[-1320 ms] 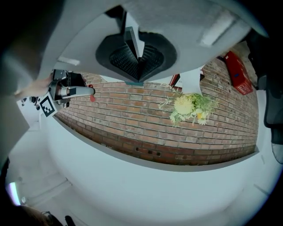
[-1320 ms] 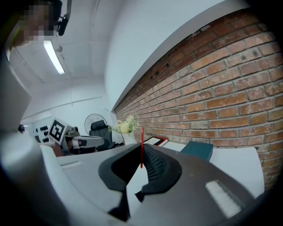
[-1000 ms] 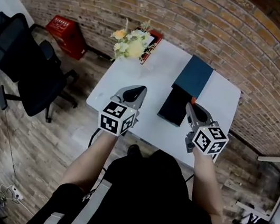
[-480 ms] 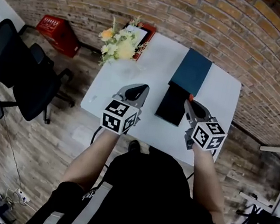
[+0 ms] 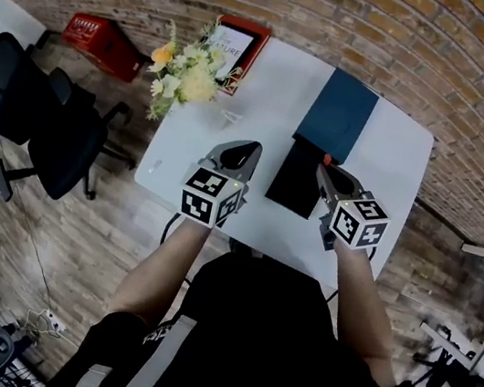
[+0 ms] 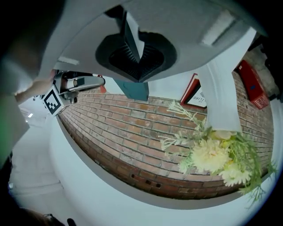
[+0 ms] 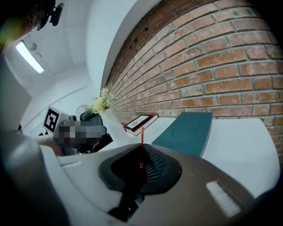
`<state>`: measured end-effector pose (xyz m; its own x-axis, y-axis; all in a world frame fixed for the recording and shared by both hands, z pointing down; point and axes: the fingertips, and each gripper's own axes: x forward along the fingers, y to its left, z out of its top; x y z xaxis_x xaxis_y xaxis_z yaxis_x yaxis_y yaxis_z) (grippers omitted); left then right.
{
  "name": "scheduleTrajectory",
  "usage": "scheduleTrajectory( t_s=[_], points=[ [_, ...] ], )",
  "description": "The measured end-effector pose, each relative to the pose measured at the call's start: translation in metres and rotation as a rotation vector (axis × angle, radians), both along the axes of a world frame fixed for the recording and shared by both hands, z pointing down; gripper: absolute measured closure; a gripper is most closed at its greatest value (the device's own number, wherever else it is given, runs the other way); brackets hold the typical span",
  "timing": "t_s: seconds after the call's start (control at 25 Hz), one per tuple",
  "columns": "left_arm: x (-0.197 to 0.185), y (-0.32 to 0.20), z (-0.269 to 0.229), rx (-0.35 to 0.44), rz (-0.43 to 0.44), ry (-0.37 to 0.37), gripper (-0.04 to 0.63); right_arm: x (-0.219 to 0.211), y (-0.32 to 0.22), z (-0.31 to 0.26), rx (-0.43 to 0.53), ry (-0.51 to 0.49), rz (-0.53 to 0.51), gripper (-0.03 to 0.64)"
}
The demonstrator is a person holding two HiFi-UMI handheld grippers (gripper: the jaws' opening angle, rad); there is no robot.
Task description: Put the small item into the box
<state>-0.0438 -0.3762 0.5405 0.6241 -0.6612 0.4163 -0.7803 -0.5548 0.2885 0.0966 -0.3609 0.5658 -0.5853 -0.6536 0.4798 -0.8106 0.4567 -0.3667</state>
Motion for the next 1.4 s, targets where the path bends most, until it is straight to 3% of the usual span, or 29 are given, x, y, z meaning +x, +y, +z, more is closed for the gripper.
scheduleTrajectory(
  t_s=[0.32, 0.84, 1.08, 1.4],
  points=[
    [0.01, -0.01, 0.028, -0.064, -0.002, -0.007, 0.588, -0.003, -0.006, 0.044, -0.106, 0.044, -0.067, 0.601],
    [0.011, 0.0, 0.047, -0.108, -0.002, 0.023, 0.588, -0.01, 0.003, 0.096, -0.245, 0.272, -0.177, 0.601],
    [0.007, 0.009, 0.048, -0.112, -0.006, 0.034, 0.588, -0.016, 0.004, 0.11, -0.246, 0.427, -0.258, 0.601],
    [-0.002, 0.022, 0.051, -0.121, -0.014, 0.033, 0.588, -0.029, 0.009, 0.123, -0.274, 0.51, -0.344, 0.6]
  ],
)
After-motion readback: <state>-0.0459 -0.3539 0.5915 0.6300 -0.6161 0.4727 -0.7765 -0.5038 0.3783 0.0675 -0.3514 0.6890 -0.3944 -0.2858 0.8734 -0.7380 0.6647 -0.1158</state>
